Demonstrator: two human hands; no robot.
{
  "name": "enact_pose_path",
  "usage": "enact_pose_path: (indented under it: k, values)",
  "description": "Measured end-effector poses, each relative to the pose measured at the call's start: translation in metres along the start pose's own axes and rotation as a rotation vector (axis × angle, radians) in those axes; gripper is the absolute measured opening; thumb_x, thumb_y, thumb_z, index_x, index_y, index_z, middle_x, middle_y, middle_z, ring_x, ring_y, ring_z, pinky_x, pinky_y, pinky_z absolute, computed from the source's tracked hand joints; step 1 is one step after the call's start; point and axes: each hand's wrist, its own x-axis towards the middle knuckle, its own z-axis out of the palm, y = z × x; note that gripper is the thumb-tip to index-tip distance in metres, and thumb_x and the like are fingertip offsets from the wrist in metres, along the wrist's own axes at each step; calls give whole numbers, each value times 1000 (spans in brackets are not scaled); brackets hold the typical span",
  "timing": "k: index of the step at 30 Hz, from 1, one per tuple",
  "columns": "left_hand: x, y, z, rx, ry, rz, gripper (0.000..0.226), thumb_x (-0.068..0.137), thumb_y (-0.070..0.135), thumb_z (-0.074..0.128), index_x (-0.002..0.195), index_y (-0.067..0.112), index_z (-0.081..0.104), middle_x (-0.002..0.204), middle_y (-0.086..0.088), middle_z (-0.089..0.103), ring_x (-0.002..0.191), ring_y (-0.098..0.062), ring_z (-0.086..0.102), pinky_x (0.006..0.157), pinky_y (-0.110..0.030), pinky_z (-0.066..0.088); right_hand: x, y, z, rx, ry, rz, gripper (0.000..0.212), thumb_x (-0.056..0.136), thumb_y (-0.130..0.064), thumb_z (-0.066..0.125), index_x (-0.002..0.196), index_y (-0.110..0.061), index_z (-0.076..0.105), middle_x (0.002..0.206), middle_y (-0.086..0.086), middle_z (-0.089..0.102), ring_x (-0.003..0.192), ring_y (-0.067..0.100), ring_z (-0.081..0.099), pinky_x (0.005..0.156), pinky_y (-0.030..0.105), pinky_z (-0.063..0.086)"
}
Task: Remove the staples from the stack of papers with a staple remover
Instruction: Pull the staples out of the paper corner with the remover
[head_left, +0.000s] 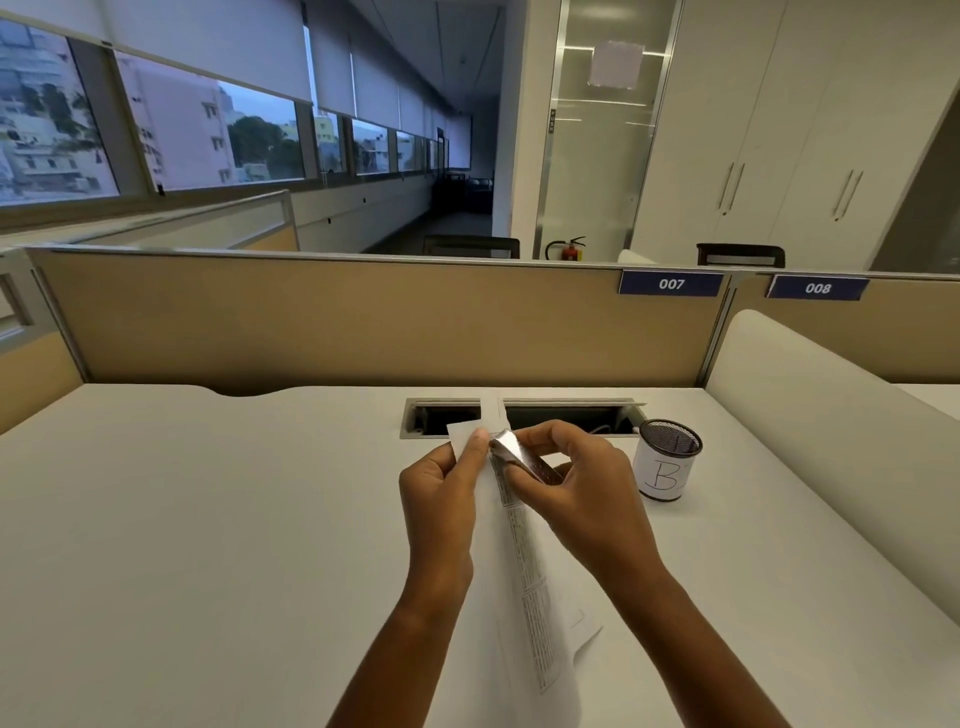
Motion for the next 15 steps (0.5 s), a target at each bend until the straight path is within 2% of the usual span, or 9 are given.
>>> enact_pose_path:
  k: [2, 5, 7, 10, 13, 15]
  values:
    - [1, 0, -1, -14, -1, -25, 32, 79, 25, 61, 48, 23, 57, 44, 8, 57, 51, -13, 54, 50, -24, 50, 0, -1, 1, -55, 4, -39, 29, 77, -26, 68, 105, -17, 64, 93, -10, 61, 69, 1, 54, 59, -1, 43]
    - [5, 0, -2, -50, -10, -64, 31, 78, 23, 62, 47, 22, 60, 48, 4, 58, 54, -16, 56, 48, -23, 52, -2, -1, 1, -95, -25, -97, 31, 79, -27, 67, 108, -17, 62, 105, -3, 67, 76, 3, 53, 56, -1, 41]
    - [6, 1, -4, -61, -27, -77, 30, 78, 23, 63, 48, 22, 59, 54, -1, 57, 57, -19, 55, 50, -25, 51, -4, 0, 1, -119, -57, -130, 30, 80, -26, 65, 108, -17, 62, 109, -1, 67, 78, 4, 53, 60, 0, 38]
    - [7, 2, -5, -77, -53, -100, 25, 78, 22, 62, 54, 20, 59, 61, -5, 57, 62, -21, 56, 55, -28, 52, -4, 2, 3, -85, -37, -109, 29, 79, -26, 67, 106, -16, 63, 108, -1, 67, 75, 4, 54, 58, 0, 43]
    - [7, 3, -6, -99, -61, -99, 28, 78, 20, 62, 51, 22, 59, 59, -2, 58, 58, -18, 59, 46, -20, 54, -3, 3, 4, -34, 17, -67, 28, 77, -24, 69, 102, -14, 62, 105, 0, 67, 70, 3, 54, 59, -3, 44]
    - [6, 3, -5, -84, -62, -77, 30, 78, 20, 62, 48, 23, 58, 56, 0, 58, 56, -17, 59, 43, -17, 52, -2, 3, 5, -67, 25, -73, 28, 77, -24, 69, 102, -14, 62, 106, 1, 67, 72, 5, 55, 55, 0, 44]
